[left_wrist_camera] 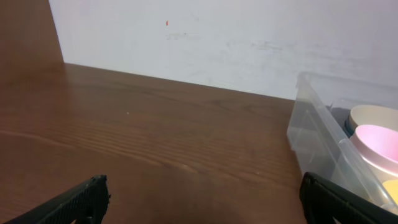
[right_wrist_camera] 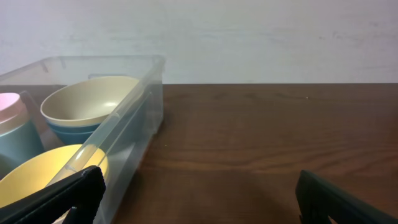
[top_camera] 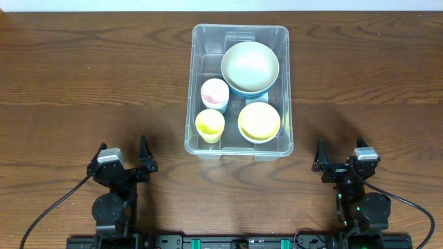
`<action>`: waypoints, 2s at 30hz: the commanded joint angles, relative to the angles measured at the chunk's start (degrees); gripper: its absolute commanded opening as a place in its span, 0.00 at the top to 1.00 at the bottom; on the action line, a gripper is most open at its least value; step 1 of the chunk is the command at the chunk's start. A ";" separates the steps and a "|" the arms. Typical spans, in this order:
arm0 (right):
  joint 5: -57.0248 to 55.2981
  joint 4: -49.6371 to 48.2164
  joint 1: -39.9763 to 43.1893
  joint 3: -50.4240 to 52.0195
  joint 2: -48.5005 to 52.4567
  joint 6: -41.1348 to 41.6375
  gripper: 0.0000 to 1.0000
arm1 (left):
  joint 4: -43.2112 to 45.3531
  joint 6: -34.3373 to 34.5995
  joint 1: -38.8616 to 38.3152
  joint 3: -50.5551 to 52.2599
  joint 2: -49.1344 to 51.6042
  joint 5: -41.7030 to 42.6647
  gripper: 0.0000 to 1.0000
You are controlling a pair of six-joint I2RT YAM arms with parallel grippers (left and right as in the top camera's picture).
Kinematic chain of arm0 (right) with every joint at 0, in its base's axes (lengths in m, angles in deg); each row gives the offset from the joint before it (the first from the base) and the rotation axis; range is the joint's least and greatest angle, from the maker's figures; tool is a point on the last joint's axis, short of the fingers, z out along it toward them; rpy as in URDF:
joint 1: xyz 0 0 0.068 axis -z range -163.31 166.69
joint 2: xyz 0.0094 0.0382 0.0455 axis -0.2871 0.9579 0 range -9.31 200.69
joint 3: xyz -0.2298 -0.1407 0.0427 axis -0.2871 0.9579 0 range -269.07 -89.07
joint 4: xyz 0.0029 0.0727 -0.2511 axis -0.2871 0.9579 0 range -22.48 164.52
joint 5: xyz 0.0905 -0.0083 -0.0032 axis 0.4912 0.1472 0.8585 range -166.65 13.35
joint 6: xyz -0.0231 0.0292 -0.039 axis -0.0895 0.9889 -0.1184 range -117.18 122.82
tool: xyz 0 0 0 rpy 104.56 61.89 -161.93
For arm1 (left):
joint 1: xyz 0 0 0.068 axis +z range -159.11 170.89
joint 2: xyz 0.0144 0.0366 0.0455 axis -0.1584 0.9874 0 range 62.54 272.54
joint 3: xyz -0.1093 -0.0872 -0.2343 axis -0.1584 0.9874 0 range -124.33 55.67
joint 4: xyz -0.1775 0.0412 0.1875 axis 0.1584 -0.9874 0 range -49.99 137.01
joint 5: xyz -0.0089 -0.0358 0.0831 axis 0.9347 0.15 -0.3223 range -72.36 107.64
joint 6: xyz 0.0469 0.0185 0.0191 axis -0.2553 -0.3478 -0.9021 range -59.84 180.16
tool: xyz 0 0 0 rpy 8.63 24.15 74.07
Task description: Pack container
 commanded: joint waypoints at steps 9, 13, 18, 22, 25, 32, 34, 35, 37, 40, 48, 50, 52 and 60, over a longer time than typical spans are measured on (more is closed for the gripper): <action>0.61 0.20 0.44 0.13 -0.37 0.70 0.01 | 2.40 -4.48 0.11 3.96 -0.31 0.83 0.02; 0.61 0.20 0.44 0.13 -0.37 0.70 0.01 | 2.56 -4.68 0.11 3.96 -0.31 0.83 0.02; 0.61 0.20 0.44 0.13 -0.37 0.70 0.01 | 1.57 -4.63 0.11 3.96 -0.31 0.85 0.02; 0.61 0.20 0.44 0.13 -0.37 0.70 0.01 | 0.20 -4.63 0.13 3.96 -0.31 0.83 0.02; 0.61 0.20 0.44 0.13 -0.37 0.70 0.01 | 0.17 -4.63 0.13 3.96 -0.31 0.83 0.02; 0.61 0.20 0.44 0.13 -0.37 0.70 0.01 | 0.17 -4.63 0.11 3.96 -0.20 0.83 0.02; 0.61 0.20 0.44 0.13 -0.37 0.70 0.01 | 0.17 -4.63 0.11 3.96 -0.20 0.83 0.02; 0.61 0.20 0.44 0.13 -0.37 0.70 0.01 | 0.17 -4.63 0.11 3.96 -0.20 0.83 0.02; 0.61 0.20 0.44 0.13 -0.37 0.70 0.01 | 0.17 -4.63 0.11 3.96 -0.20 0.83 0.02; 0.63 0.20 0.44 0.13 -0.37 0.70 0.01 | 0.17 -4.63 0.13 3.96 -0.20 0.83 0.02; 0.61 0.20 0.44 0.13 -0.37 0.70 0.01 | 0.17 -4.63 0.11 3.96 -0.20 0.83 0.02; 0.61 0.20 0.44 0.13 -0.37 0.70 0.01 | 0.17 -4.63 0.11 3.96 -0.20 0.83 0.02; 0.61 0.20 0.44 0.13 -0.37 0.70 0.01 | 0.17 -4.63 0.11 3.96 -0.20 0.83 0.02; 0.61 0.20 0.44 0.13 -0.37 0.70 0.01 | 0.17 -4.63 0.11 3.96 -0.20 0.85 0.02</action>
